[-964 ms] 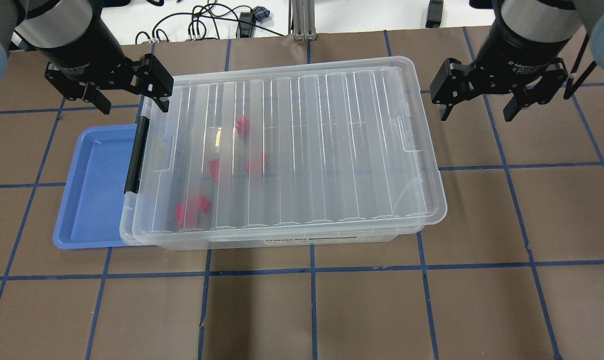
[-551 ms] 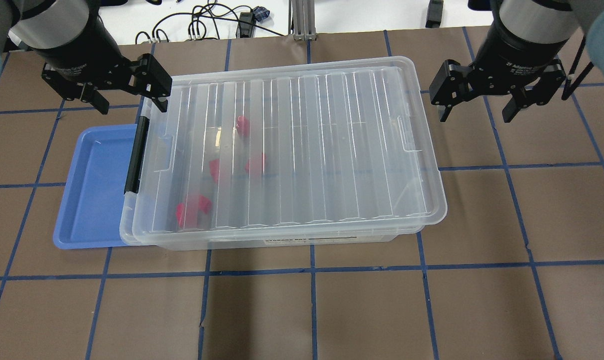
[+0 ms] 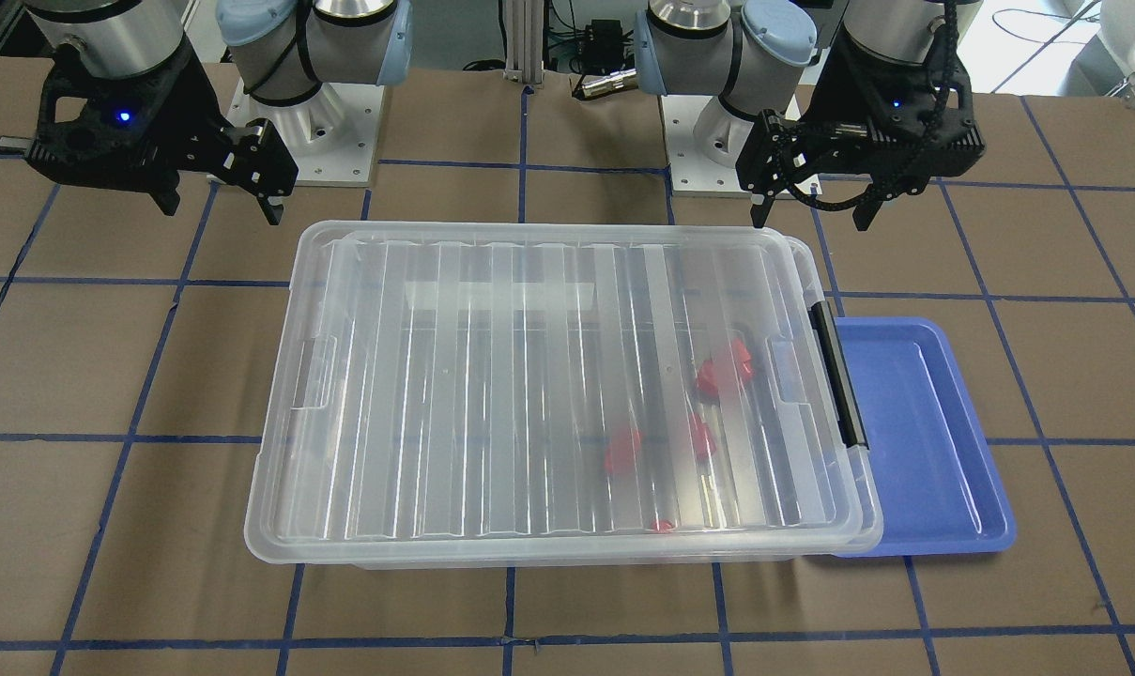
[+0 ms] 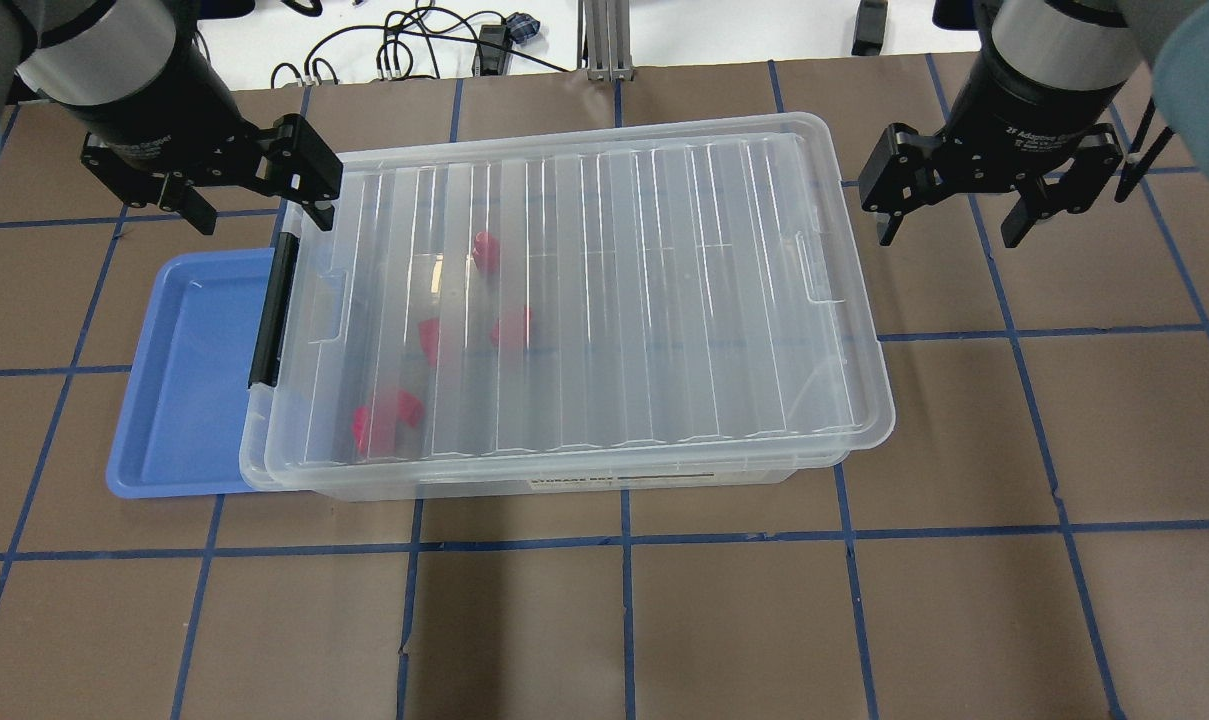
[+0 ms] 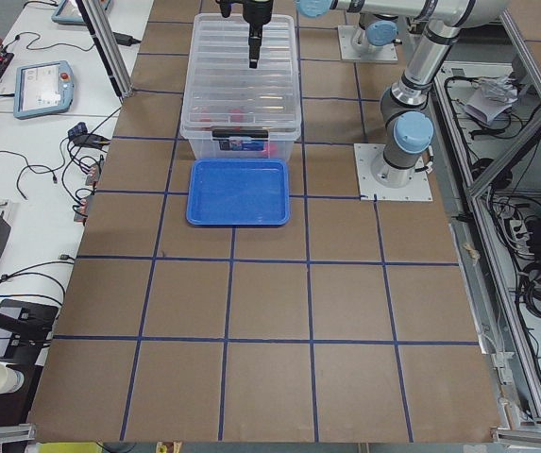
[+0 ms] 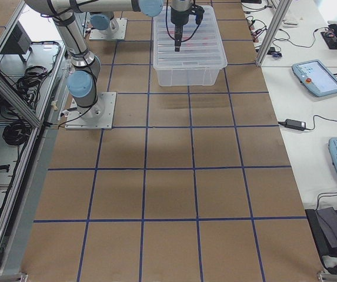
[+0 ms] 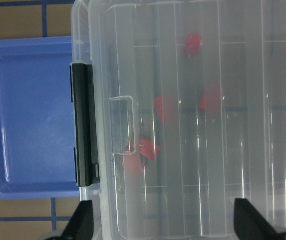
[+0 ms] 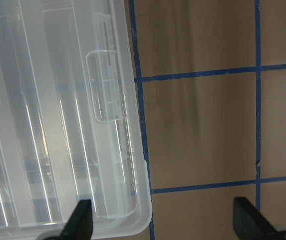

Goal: Place red block in blue tray from box

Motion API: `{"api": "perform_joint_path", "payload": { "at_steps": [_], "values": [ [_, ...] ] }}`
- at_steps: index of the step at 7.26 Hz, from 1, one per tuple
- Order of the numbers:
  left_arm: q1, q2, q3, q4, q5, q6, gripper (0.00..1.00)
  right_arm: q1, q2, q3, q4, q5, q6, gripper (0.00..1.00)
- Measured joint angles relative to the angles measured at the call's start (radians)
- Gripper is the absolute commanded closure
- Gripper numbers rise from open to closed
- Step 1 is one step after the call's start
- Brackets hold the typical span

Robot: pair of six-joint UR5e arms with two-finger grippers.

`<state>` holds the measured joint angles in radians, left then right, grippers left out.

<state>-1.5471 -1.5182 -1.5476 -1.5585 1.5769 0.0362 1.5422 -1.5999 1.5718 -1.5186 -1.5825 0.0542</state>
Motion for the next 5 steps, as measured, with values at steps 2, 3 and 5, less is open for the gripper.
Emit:
{"api": "perform_joint_path", "payload": {
  "at_steps": [2, 3, 5],
  "values": [
    [0.002, -0.002, 0.007, 0.0, -0.002, -0.001, 0.0, -0.002, 0.066, -0.001, -0.049, -0.002, -0.004, 0.0],
    [0.002, -0.001, 0.005, 0.0, -0.001, -0.001, 0.0, -0.002, 0.091, 0.0, -0.078, -0.005, -0.01, 0.0],
    [0.003, -0.012, 0.002, 0.0, 0.002, 0.003, 0.0, -0.002, 0.154, 0.0, -0.153, -0.01, -0.014, 0.0]
  ]
}}
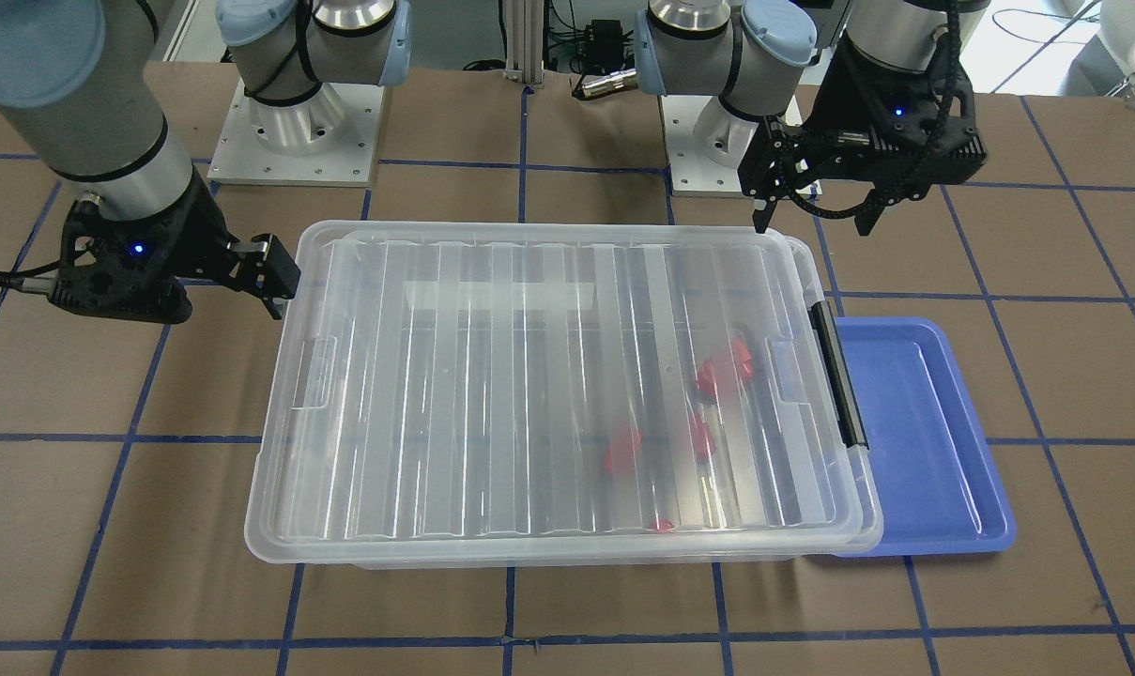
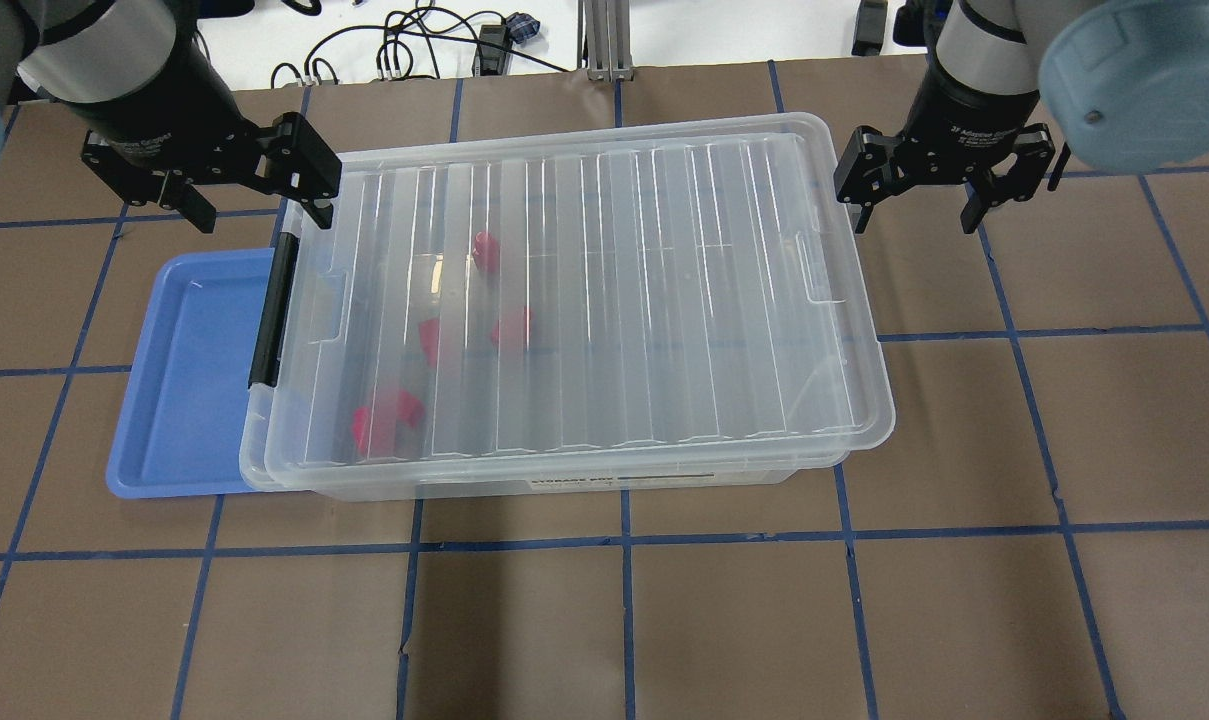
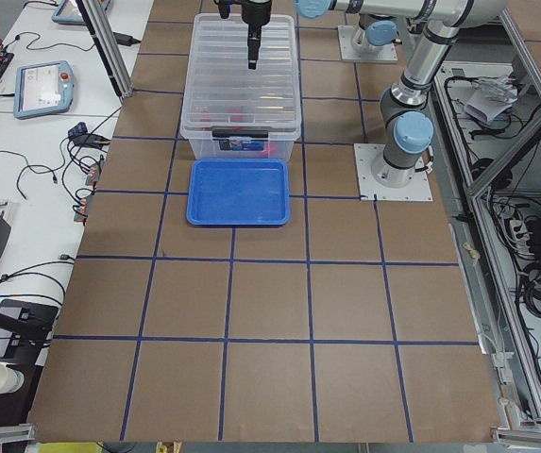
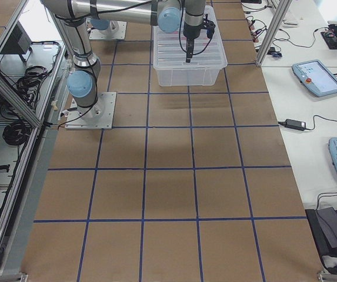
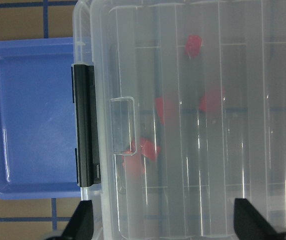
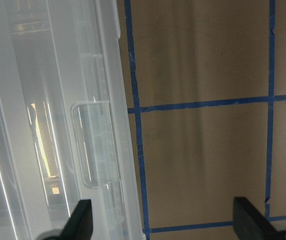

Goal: Place red block in blue tray from box

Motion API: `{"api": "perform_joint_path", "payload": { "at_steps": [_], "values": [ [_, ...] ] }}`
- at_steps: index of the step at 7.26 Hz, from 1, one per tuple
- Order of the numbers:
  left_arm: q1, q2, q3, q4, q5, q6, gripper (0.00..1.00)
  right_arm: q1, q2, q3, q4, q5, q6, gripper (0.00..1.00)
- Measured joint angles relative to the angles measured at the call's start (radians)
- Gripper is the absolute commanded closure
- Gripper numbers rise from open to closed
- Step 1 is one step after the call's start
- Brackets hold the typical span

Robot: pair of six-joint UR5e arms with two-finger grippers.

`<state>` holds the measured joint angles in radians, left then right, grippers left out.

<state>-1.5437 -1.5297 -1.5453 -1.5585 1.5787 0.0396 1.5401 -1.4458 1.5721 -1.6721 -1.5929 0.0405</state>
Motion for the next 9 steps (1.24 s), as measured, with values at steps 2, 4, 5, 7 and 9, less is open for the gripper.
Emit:
{"api": "perform_joint_path", "payload": {
  "at_steps": [2, 4, 5, 7, 9],
  "values": [
    [0.0, -0.001, -0.002, -0.013, 0.017, 0.002, 0.0, 0.0, 0.064, 0.0, -0.071, -0.001, -0.002, 0.0],
    [0.0, 0.005, 0.003, -0.035, 0.027, 0.002, 0.0, 0.0, 0.107, 0.0, -0.083, 0.001, 0.005, 0.0],
    [0.0, -0.004, 0.0, -0.036, 0.024, -0.001, 0.0, 0.0, 0.124, 0.001, -0.084, 0.005, 0.01, 0.0],
    [-0.003, -0.022, 0.0, -0.029, 0.019, -0.007, 0.0, 0.0, 0.153, 0.001, -0.084, 0.009, 0.008, 0.0],
    [-0.005, -0.024, 0.005, -0.029, 0.017, -0.008, 0.0, 0.0, 0.166, 0.0, -0.084, 0.002, 0.002, 0.0]
  ]
}}
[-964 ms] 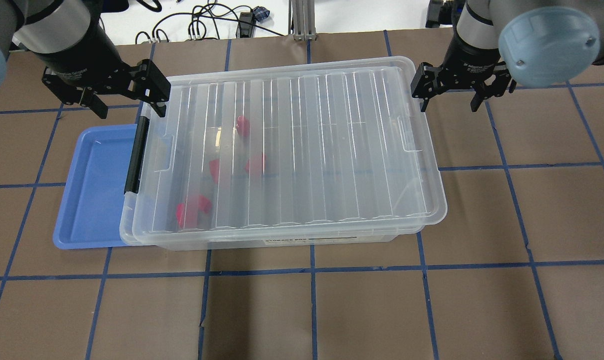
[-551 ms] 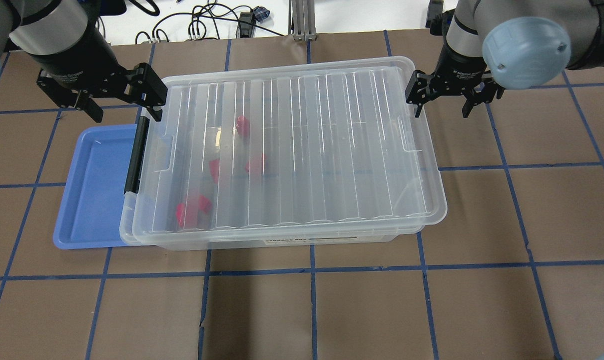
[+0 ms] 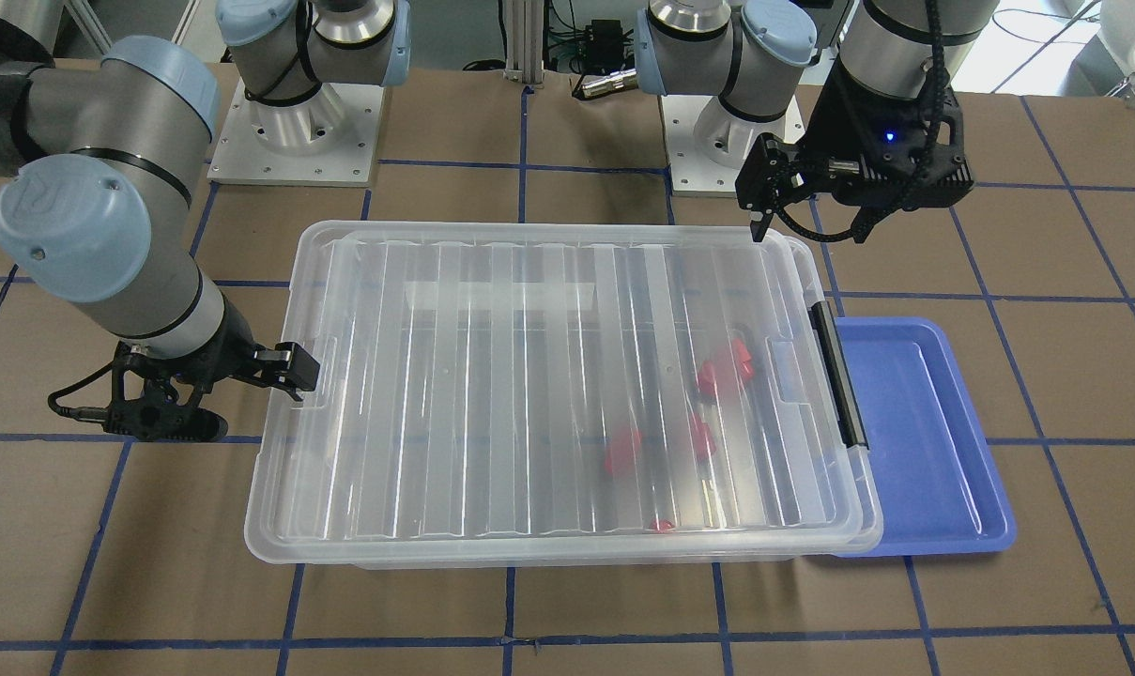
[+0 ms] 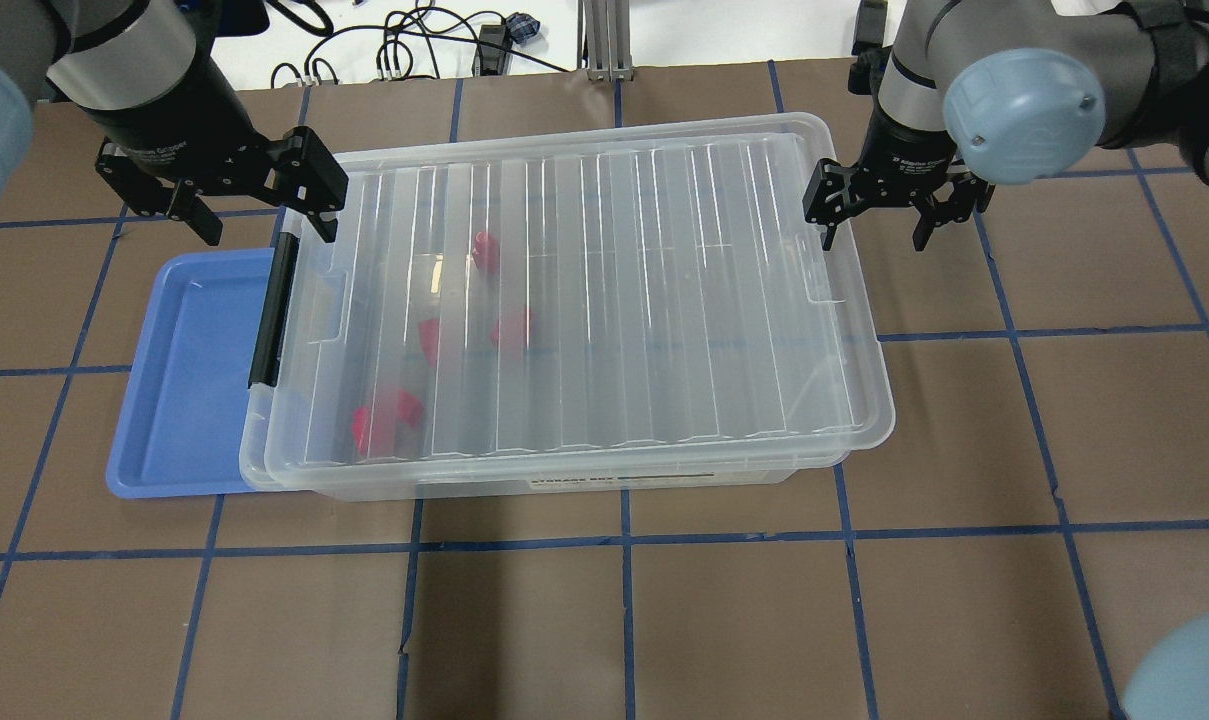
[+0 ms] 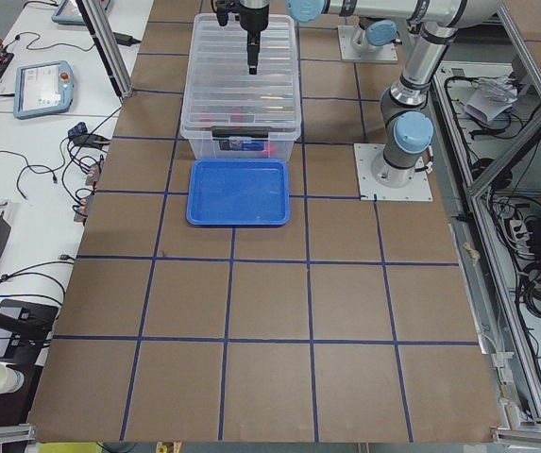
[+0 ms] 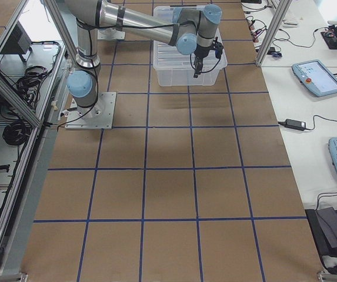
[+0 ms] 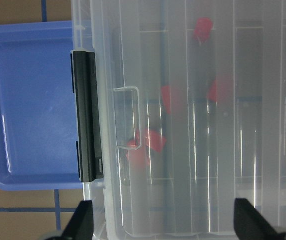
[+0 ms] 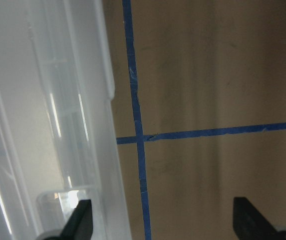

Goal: Place red block in blue tray from box

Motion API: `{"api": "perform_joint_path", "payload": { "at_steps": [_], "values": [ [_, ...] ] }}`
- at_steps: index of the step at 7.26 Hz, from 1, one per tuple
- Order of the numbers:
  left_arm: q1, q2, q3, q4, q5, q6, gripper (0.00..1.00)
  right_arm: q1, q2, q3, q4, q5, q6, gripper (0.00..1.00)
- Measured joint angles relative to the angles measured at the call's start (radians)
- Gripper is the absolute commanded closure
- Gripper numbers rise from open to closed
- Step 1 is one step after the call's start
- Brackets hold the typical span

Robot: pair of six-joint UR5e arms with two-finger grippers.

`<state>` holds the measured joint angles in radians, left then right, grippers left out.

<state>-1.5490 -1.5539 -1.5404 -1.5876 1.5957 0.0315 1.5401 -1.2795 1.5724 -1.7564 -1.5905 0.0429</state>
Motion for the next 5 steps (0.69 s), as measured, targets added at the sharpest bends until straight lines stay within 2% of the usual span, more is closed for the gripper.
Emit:
{"api": "perform_joint_path", "payload": {
  "at_steps": [5],
  "values": [
    [-0.002, 0.007, -0.008, 0.0, 0.001, 0.002, 0.0, -0.062, 0.002, -0.006, 0.002, -0.004, -0.007, 0.0]
  ]
}}
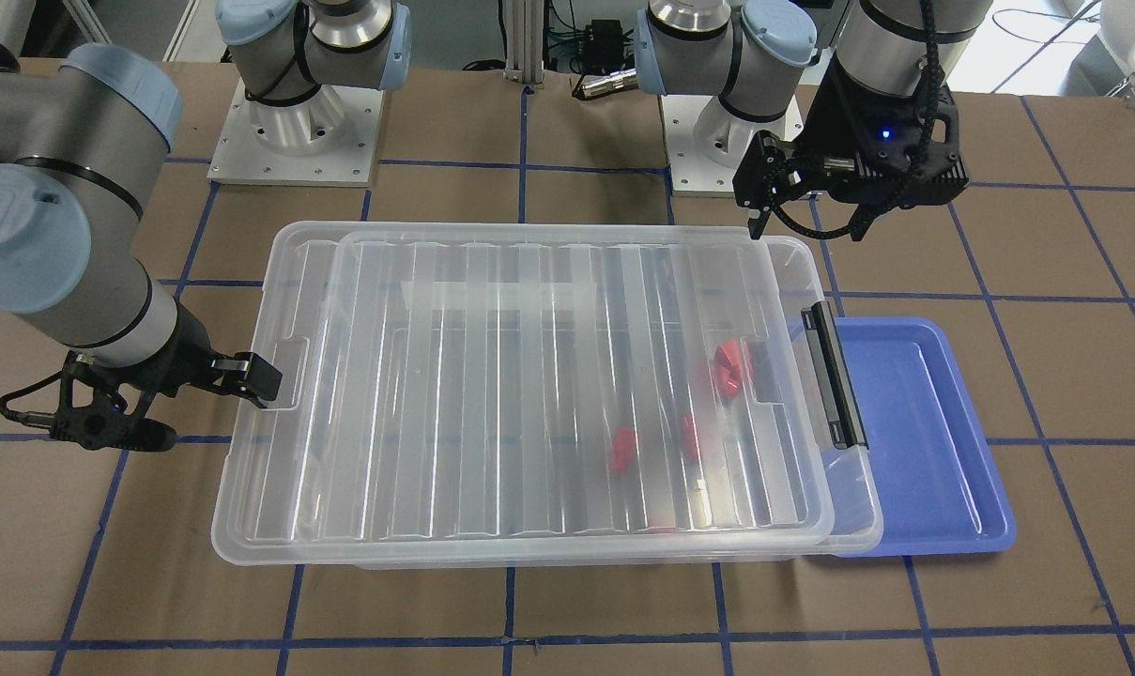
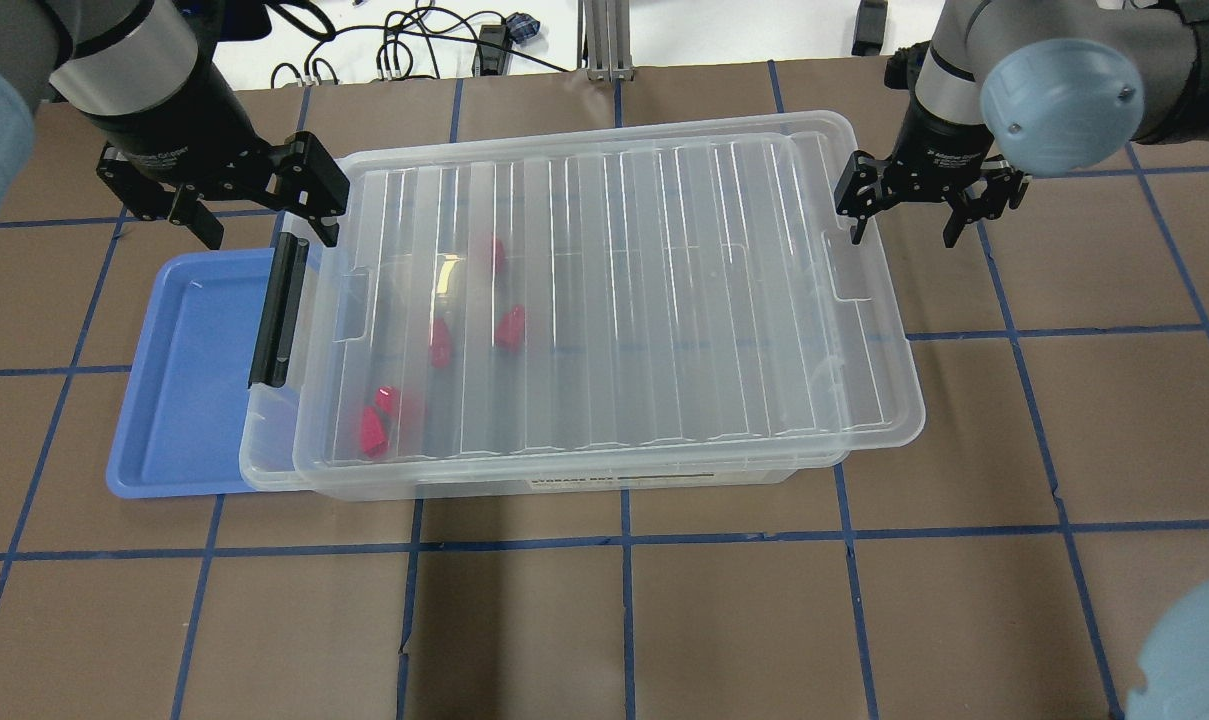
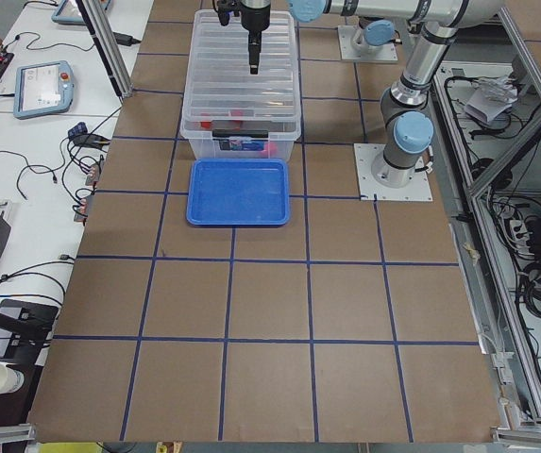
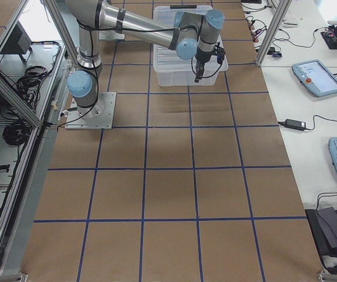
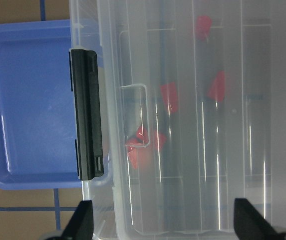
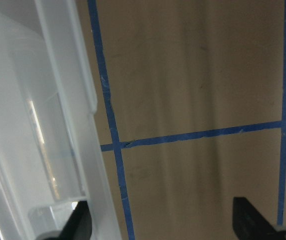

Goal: Place red block in blue tray from box

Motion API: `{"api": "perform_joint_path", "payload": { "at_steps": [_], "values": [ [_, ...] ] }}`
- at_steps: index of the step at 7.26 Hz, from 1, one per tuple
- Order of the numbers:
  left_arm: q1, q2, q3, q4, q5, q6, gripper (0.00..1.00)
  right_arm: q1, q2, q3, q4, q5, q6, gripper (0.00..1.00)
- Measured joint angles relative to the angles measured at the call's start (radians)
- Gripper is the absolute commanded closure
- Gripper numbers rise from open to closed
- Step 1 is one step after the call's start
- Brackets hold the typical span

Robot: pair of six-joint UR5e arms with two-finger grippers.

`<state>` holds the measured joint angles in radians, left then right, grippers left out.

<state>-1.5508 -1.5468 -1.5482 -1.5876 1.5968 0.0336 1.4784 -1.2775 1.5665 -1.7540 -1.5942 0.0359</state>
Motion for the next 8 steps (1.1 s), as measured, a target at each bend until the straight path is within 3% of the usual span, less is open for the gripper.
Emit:
{"api": "perform_joint_path", "payload": {
  "at_steps": [8],
  "values": [
    [0.006, -0.011, 0.039, 0.002, 0.011, 0.011, 0.0, -0.171, -0.002, -0.016, -0.002, -0.003, -0.253, 0.0]
  ]
}}
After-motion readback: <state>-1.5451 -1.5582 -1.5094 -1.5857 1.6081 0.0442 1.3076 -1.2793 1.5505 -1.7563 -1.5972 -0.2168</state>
